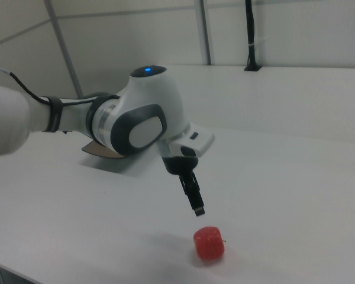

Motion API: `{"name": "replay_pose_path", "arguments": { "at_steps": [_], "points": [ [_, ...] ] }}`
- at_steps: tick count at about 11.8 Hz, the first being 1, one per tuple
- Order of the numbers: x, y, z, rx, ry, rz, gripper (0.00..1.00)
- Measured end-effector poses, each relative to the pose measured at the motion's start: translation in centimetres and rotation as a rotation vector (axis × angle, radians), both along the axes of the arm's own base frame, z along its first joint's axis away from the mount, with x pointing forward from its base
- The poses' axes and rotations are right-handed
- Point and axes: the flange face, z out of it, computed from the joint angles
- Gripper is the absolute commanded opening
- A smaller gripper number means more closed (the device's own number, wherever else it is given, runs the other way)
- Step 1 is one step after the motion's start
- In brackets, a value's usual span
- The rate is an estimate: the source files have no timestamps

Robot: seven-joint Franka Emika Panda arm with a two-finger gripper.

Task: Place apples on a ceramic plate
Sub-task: 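Move the open gripper toward the red apple and lower over it, then close the gripper around the red apple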

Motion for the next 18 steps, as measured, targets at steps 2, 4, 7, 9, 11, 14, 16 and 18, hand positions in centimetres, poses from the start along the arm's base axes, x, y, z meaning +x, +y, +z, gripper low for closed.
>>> {"name": "replay_pose_path", "arguments": {
  "at_steps": [2, 4, 7, 9, 11, 14, 16, 18],
  "points": [
    [-1.1, -2.0, -1.6, 0.008, 0.030, -0.041, 1.00],
    [-1.1, -2.5, -3.0, 0.007, 0.046, -0.051, 1.00],
    [-0.5, -3.0, -5.0, -0.007, 0.045, -0.055, 1.00],
    [0.0, -3.4, -6.9, -0.016, 0.055, -0.058, 1.00],
    [0.1, -3.5, -8.5, -0.019, 0.075, -0.059, 1.00],
    [0.2, -3.6, -10.7, -0.022, 0.114, -0.057, 0.53],
    [0.4, -3.6, -11.3, -0.035, 0.120, -0.047, 0.50],
    [0.4, -3.6, -11.2, -0.038, 0.115, -0.044, 0.50]
  ]
}}
